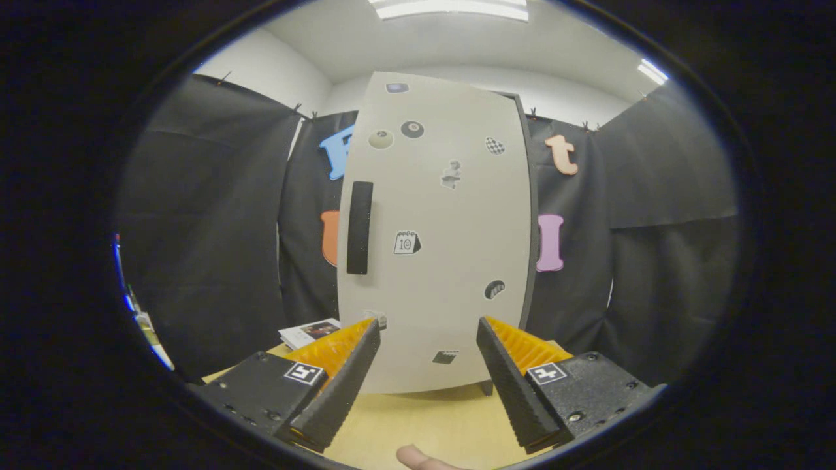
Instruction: Open the shoe cabinet door, grab the shoes and put them into the shoe cabinet, then close the shoe cabinet door.
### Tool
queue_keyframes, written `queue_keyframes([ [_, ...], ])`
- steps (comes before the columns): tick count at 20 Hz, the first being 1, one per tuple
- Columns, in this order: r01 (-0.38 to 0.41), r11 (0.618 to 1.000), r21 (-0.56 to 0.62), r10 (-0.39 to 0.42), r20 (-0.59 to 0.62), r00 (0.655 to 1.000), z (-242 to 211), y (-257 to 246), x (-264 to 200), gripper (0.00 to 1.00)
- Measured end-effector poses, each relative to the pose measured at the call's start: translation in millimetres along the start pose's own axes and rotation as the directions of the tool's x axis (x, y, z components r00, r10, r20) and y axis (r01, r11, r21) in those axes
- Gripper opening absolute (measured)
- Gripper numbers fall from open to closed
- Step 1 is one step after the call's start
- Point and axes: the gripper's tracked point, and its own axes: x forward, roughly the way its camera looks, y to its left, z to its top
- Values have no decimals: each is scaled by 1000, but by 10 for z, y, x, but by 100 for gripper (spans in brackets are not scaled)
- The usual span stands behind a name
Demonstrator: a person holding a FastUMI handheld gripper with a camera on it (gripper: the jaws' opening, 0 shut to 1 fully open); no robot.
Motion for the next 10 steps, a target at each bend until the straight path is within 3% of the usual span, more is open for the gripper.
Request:
queue_keyframes([
  [3,-31,999,34,31,-8,999,-36,23,-170,98],
  [6,-1,1000,30,2,-30,1000,-49,-76,-351,98],
  [10,-5,1000,11,4,36,999,142,-97,-660,98],
])
